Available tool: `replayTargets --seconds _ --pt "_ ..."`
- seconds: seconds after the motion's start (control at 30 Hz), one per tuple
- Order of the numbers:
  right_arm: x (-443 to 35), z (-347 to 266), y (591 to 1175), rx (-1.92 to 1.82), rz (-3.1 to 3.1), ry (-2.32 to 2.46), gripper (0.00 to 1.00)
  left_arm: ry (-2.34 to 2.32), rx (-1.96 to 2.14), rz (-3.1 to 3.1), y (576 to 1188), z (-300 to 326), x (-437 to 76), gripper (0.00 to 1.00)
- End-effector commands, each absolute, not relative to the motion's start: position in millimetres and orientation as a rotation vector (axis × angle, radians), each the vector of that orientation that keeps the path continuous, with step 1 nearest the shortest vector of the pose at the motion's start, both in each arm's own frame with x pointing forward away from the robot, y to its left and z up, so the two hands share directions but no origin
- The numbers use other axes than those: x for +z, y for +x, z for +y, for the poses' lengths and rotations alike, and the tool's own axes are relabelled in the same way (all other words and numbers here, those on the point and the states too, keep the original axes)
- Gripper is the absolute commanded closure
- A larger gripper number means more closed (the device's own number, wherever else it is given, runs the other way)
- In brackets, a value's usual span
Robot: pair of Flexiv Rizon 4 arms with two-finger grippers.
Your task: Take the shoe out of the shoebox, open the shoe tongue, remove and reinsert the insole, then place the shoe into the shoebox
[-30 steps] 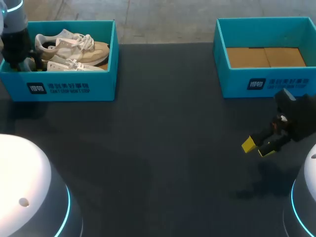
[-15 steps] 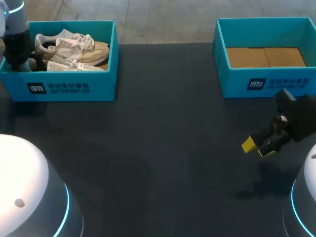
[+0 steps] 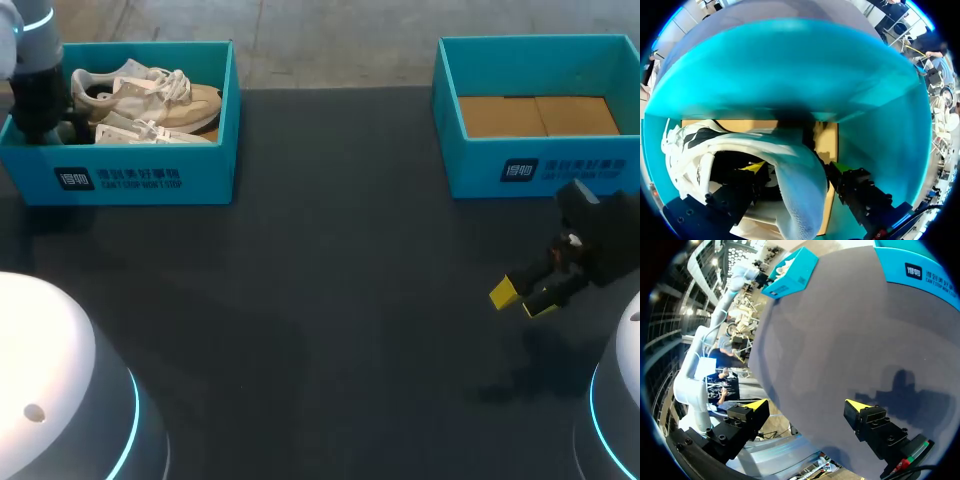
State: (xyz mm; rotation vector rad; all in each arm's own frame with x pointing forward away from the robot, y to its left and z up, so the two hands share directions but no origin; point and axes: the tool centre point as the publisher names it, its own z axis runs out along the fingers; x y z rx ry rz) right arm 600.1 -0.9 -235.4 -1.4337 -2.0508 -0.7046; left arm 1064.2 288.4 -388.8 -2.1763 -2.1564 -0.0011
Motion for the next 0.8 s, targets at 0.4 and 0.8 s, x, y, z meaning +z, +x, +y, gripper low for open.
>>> replayTargets --seconds 0.4,0.8 --pt "-235.4 -0.7 599.2 -0.702 -2.051 -1.436 0.00 -2.164 -0.005 -2.149 1062.2 291.8 -397.2 0.40" --pt "-235.4 -0.7 599.2 -0.702 -2.051 -1.436 0.00 -2.178 -0.011 -2.142 1060.3 291.1 -395.8 1.00"
